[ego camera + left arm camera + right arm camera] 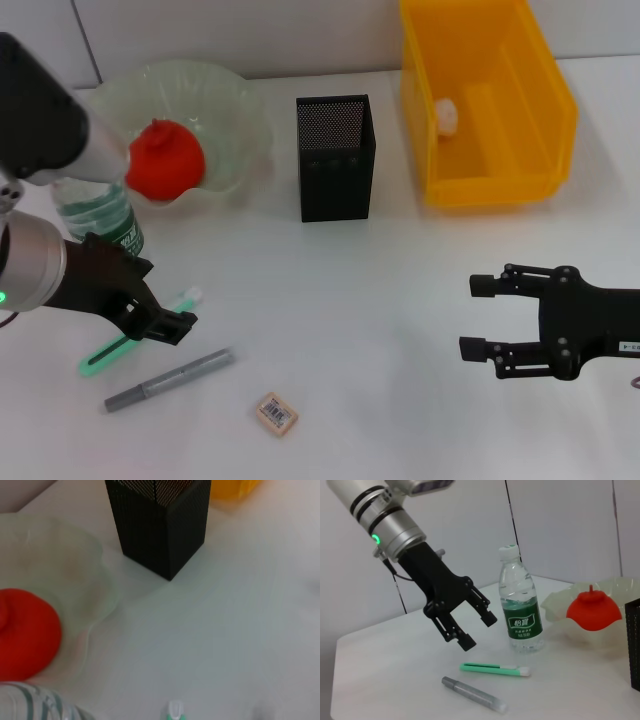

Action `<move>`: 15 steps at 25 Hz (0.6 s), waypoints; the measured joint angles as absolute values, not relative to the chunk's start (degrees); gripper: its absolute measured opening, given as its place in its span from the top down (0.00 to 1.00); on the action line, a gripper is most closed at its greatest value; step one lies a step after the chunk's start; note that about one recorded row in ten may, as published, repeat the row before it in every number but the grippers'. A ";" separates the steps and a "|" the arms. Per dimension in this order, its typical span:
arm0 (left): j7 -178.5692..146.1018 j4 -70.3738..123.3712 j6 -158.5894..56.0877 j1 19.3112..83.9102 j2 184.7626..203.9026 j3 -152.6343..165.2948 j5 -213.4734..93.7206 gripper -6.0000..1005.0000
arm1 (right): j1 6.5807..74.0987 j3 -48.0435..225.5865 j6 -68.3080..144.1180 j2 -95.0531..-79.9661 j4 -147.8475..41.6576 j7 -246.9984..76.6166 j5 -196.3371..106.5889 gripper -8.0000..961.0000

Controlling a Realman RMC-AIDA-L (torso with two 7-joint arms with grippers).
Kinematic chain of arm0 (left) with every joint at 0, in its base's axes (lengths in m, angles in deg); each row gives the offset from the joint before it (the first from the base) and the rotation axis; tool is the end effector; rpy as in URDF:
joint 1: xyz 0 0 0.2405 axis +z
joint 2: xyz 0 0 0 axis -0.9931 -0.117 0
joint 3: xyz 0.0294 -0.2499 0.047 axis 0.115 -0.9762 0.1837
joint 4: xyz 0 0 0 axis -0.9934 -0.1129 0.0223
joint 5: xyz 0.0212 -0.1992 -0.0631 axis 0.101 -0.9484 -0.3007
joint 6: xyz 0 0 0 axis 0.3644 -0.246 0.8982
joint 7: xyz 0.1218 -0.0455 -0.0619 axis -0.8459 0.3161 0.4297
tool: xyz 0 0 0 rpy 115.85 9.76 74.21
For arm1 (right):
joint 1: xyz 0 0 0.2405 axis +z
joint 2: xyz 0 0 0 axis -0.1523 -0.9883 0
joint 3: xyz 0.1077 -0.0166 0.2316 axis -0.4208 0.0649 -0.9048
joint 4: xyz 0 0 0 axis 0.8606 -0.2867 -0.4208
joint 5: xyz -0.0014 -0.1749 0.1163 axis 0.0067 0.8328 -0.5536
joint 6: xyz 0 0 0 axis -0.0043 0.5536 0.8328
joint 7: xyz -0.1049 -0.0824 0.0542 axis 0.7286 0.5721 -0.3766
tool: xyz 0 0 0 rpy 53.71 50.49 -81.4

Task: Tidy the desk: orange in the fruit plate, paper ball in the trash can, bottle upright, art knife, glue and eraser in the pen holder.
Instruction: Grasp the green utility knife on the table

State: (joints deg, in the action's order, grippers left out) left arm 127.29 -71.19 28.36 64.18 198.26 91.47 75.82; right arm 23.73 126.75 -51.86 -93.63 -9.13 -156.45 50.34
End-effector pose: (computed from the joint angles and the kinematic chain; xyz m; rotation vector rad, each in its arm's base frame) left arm -0.1703 0.3056 0.0078 -2.6161 -0.6313 0.4220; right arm 0.3011 0.2571 0.0202 -2.7514 0.5561 0.6945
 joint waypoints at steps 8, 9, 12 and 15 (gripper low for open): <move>129.90 -65.42 28.95 58.72 198.53 92.95 78.92 0.22 | 24.28 126.69 -51.70 -93.63 -10.44 -156.07 50.50 0.16; 130.12 -64.28 28.57 57.98 198.55 93.02 78.81 0.22 | 24.38 126.70 -51.65 -93.67 -10.46 -156.06 50.59 0.16; 130.90 -61.18 27.60 56.00 198.58 93.15 78.56 0.22 | 24.57 127.01 -51.27 -93.73 -10.51 -156.03 50.80 0.16; 131.04 -57.82 26.62 54.12 198.59 93.20 78.52 0.22 | 24.91 127.21 -51.17 -93.73 -11.01 -156.02 50.81 0.16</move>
